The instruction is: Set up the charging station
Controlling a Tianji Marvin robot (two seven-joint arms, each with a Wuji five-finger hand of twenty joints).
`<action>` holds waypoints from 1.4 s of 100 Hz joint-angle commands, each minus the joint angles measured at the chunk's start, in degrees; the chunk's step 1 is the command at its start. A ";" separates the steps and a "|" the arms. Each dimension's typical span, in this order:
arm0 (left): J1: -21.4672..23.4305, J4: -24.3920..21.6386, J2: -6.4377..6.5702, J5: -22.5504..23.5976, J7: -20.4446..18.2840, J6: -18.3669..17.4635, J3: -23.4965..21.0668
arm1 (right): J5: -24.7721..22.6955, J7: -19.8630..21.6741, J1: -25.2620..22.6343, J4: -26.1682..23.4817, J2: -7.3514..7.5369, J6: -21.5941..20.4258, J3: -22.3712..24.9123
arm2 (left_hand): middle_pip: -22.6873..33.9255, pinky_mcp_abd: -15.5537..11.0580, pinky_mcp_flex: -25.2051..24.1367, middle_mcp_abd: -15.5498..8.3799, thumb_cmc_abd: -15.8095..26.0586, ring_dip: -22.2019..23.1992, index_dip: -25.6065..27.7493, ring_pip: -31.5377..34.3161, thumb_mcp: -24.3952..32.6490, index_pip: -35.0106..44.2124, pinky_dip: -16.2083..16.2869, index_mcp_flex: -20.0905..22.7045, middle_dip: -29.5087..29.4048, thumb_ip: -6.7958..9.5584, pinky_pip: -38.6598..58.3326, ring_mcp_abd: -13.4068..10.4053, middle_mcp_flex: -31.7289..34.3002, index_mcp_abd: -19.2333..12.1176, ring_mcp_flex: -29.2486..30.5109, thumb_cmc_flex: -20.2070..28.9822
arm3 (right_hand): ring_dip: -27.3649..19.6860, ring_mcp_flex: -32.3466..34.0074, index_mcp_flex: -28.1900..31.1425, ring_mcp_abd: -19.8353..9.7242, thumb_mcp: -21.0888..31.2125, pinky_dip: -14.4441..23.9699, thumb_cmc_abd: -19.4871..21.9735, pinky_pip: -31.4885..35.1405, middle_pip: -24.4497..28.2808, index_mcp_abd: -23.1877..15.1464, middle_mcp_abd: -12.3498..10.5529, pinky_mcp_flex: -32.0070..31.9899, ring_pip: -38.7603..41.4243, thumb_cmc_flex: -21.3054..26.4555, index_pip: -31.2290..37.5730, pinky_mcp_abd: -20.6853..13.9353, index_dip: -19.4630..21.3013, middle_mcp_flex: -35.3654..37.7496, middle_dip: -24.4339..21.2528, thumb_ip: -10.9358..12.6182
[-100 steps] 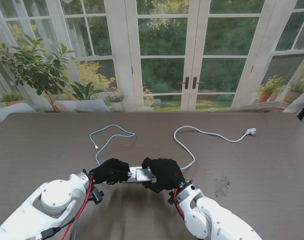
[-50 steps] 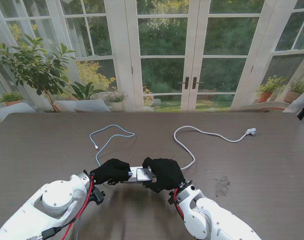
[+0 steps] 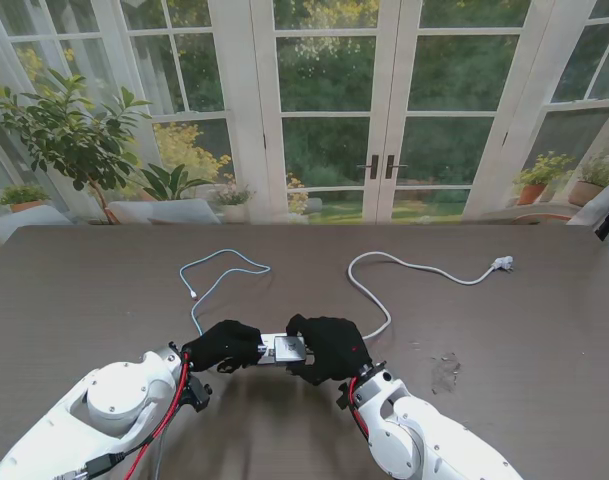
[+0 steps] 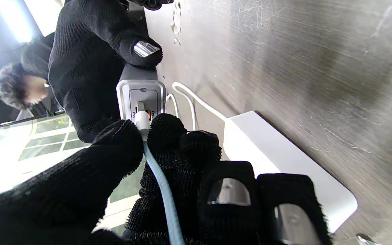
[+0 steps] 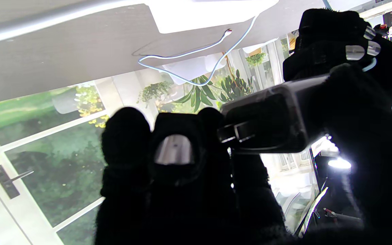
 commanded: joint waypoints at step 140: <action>-1.32 1.91 -1.63 -0.31 2.16 -0.71 2.13 | -1.96 -0.62 -1.08 -2.41 -0.40 4.06 -0.97 | -1.31 -7.78 2.20 1.12 1.22 0.85 1.05 6.46 2.82 -0.93 4.12 4.82 -1.77 -1.04 15.72 -7.71 4.63 2.78 0.83 0.60 | -42.60 2.26 1.84 -1.98 9.79 -0.55 7.13 2.84 4.48 -9.94 -6.48 0.50 1.99 6.46 23.71 -1.75 2.20 3.73 0.08 3.43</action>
